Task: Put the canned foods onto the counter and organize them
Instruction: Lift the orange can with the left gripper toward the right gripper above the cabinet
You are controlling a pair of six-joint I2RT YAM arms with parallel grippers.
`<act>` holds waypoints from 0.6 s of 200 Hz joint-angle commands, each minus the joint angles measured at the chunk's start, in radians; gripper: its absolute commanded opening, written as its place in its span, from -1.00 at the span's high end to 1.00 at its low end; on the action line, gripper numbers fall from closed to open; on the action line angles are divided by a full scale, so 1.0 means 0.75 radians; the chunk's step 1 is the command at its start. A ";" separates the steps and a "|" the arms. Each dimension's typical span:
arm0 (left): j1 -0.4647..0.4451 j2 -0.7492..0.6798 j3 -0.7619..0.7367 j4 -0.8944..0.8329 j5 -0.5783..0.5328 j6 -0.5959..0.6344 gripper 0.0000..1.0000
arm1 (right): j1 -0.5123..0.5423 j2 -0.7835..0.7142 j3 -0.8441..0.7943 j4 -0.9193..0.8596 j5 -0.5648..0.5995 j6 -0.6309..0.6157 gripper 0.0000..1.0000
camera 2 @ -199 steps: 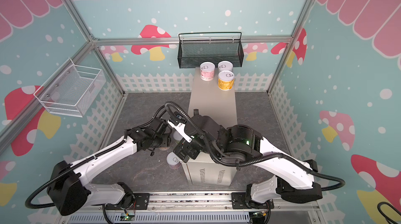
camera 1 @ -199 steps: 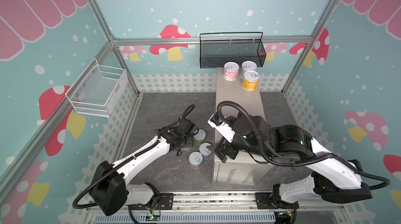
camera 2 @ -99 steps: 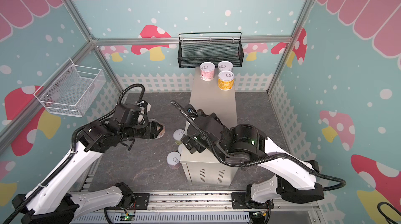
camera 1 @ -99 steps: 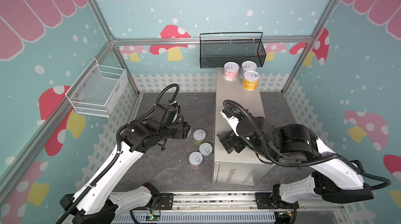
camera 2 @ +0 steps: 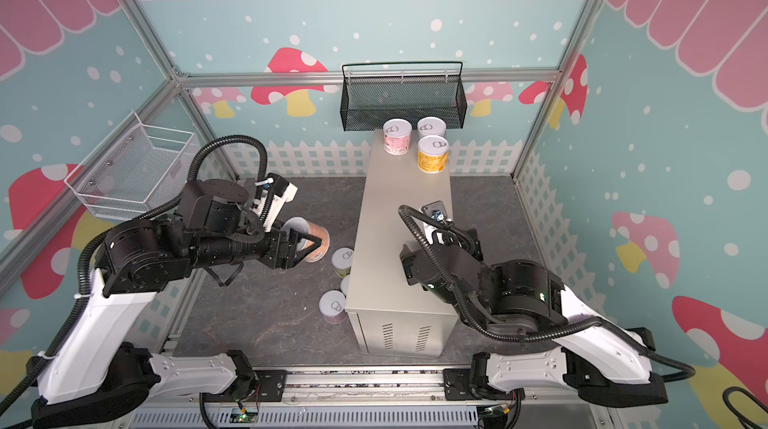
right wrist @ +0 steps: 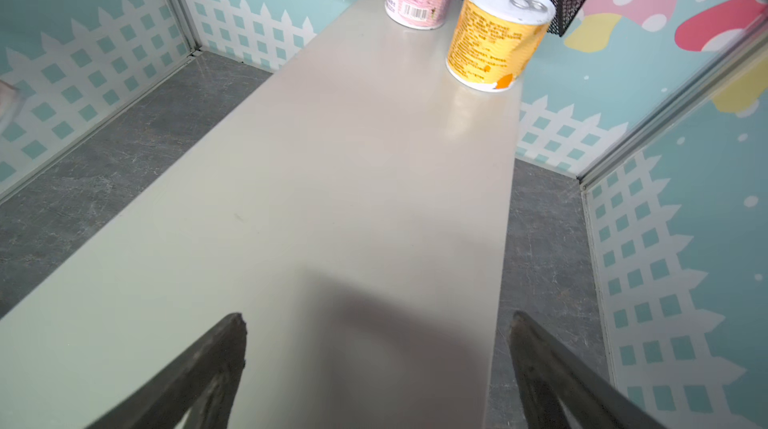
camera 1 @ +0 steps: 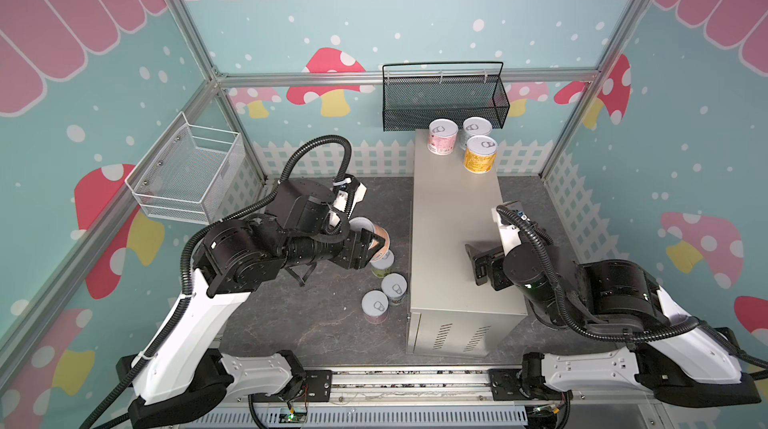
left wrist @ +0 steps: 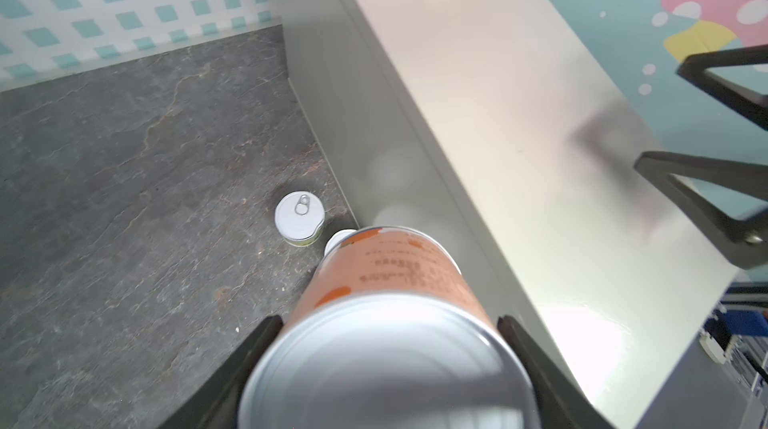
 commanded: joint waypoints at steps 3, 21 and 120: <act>-0.084 0.066 0.130 -0.027 -0.028 0.047 -0.19 | -0.007 -0.044 -0.068 -0.043 -0.021 0.125 -0.99; -0.163 0.140 0.236 -0.065 -0.082 0.052 -0.20 | -0.008 -0.063 -0.107 -0.055 -0.042 0.153 -0.99; -0.367 0.575 0.745 -0.314 -0.276 0.075 -0.18 | -0.008 -0.172 -0.217 -0.038 -0.100 0.209 -0.99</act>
